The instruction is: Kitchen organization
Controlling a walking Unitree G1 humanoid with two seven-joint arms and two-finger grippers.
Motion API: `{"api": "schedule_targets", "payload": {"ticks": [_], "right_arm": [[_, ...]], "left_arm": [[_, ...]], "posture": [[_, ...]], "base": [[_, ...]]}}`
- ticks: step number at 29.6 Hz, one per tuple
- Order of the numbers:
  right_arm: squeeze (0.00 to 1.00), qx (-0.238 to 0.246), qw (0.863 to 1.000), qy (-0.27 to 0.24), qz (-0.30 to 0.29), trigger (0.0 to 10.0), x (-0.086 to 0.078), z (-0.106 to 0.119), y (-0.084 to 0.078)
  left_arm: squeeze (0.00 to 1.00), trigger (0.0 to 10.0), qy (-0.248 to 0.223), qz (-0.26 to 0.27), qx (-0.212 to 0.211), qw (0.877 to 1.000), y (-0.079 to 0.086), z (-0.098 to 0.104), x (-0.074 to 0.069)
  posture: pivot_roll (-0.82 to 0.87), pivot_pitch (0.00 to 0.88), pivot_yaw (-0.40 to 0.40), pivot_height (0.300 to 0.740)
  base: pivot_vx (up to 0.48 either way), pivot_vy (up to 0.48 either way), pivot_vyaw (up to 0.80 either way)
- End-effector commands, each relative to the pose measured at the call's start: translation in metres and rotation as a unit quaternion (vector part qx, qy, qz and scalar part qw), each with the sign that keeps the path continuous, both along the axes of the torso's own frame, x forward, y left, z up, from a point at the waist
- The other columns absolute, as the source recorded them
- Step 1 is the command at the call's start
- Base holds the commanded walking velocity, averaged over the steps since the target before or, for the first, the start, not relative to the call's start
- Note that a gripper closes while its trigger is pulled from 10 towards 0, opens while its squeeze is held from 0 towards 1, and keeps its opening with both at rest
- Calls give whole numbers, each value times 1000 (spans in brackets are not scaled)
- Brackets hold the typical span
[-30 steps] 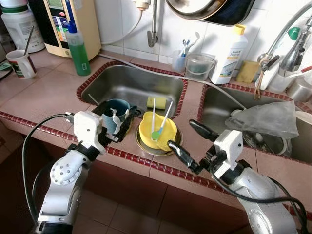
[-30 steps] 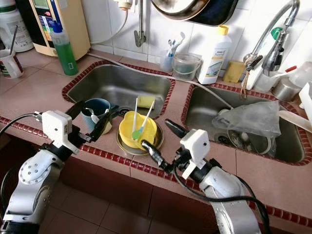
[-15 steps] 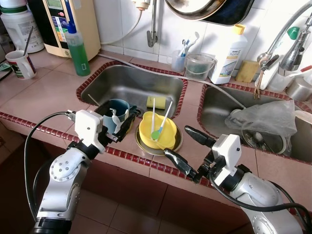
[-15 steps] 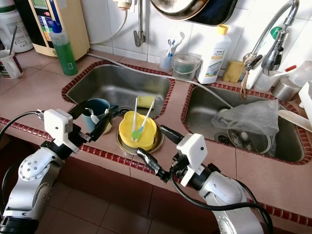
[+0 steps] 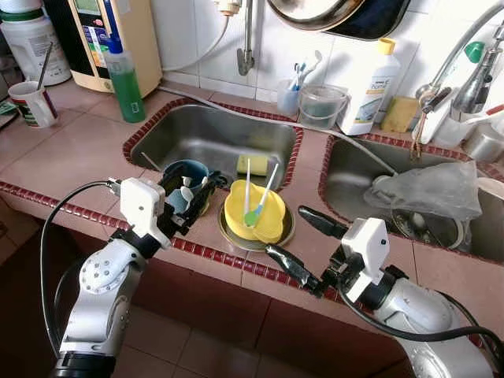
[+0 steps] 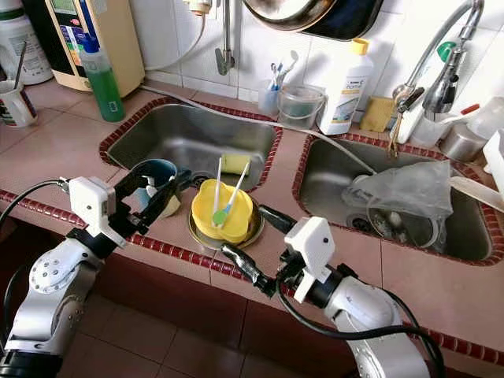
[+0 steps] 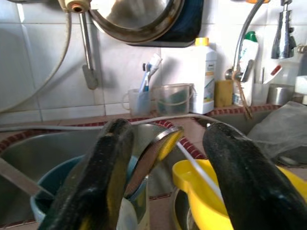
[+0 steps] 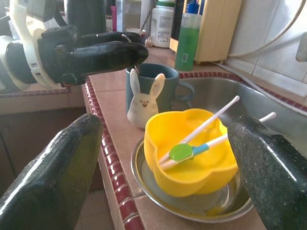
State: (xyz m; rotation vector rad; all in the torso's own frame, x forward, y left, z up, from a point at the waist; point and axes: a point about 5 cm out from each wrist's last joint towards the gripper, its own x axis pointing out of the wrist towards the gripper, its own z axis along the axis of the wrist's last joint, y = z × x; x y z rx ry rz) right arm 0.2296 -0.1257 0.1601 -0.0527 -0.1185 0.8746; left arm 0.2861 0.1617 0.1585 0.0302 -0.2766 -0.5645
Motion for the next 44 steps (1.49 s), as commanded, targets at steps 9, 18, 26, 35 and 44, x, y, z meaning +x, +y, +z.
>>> {"api": "schedule_targets", "payload": {"ticks": [9,18,26,35,44], "right_arm": [[0,0,1000,-4,1,10000,0,3,1],[0,0,1000,-6,2,10000,1,4,2],[0,-1,1000,-13,8,10000,4,6,5],[0,4,1000,-17,13,10000,6,7,9],[0,5,1000,-20,14,10000,7,9,10]], "left_arm": [[0,0,-7,-12,-4,1000,-3,5,-1],[0,0,-8,-15,-6,1000,-4,5,1],[0,0,-8,-21,-12,1000,-8,5,0],[0,0,-8,-24,-17,1000,-9,5,0],[0,10000,-10,-19,4,1000,-6,6,2]], "posture": [[-53,55,-10,740],[-55,46,-12,740],[-55,28,-15,740],[-51,15,-20,740],[-48,17,-19,740]], "base": [[0,0,0],[0,0,0],[0,0,0],[0,0,0],[0,0,0]]}}
